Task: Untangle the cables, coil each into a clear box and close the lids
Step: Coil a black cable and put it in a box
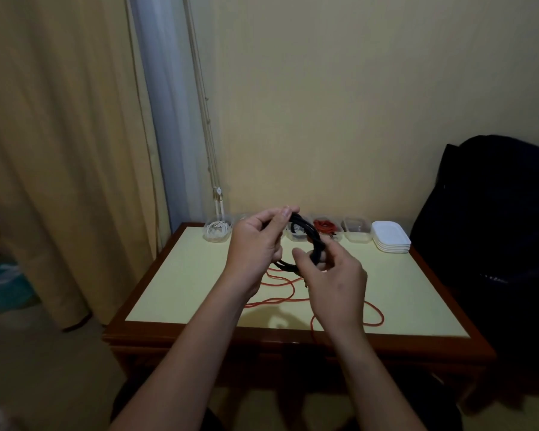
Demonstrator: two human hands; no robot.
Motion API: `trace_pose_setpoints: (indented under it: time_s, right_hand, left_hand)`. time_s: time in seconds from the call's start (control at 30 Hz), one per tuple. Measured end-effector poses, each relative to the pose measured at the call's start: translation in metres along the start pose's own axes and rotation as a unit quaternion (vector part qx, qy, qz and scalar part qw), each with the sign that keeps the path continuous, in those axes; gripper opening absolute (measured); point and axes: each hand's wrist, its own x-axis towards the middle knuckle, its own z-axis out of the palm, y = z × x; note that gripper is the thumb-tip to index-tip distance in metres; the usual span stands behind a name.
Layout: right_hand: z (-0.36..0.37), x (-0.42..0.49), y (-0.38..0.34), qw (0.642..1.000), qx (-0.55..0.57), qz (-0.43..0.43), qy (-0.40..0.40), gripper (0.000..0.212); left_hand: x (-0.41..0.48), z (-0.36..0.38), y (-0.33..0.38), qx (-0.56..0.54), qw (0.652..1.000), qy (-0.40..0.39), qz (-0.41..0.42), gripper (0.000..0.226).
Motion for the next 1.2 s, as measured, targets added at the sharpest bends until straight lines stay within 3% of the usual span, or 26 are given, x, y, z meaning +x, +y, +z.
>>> trace_pose_setpoints:
  time_s: [0.13, 0.27, 0.4, 0.53, 0.63, 0.7, 0.83, 1.0, 1.2]
  right_hand:
    - [-0.001, 0.002, 0.004, 0.999, -0.018, -0.016, -0.035, 0.037]
    - [-0.008, 0.006, 0.005, 0.988, -0.033, -0.044, -0.144, 0.033]
    - [-0.02, 0.009, 0.003, 0.966, 0.032, -0.035, -0.254, 0.036]
    - [-0.017, 0.008, 0.011, 0.986, 0.016, -0.062, -0.154, 0.046]
    - [-0.012, 0.011, 0.021, 0.986, -0.038, -0.138, -0.081, 0.047]
    - [-0.011, 0.015, 0.027, 0.987, -0.048, -0.143, -0.064, 0.045]
    - [-0.008, 0.018, 0.03, 0.995, -0.025, -0.083, -0.042, 0.043]
    - [-0.004, 0.023, 0.027, 0.998, 0.048, 0.019, -0.027, 0.041]
    - [0.0, 0.022, 0.026, 0.984, 0.14, 0.087, -0.061, 0.044]
  left_hand:
    - [0.003, -0.006, -0.004, 0.018, 1.0, 0.015, 0.006, 0.02]
    - [0.007, -0.016, -0.009, 0.001, 1.0, 0.025, -0.01, 0.021]
    - [0.006, -0.022, -0.014, -0.037, 0.998, 0.016, -0.048, 0.022]
    - [0.007, -0.017, -0.017, -0.108, 0.987, 0.004, -0.119, 0.025]
    - [0.006, -0.016, -0.016, -0.215, 0.957, 0.003, -0.193, 0.025]
    - [0.003, -0.02, -0.017, -0.275, 0.931, -0.003, -0.239, 0.031]
    - [-0.004, -0.026, -0.019, -0.35, 0.89, -0.038, -0.289, 0.037]
    - [-0.01, -0.022, -0.028, -0.419, 0.855, -0.088, -0.291, 0.035]
    - [-0.012, -0.017, -0.04, -0.45, 0.85, -0.139, -0.237, 0.035]
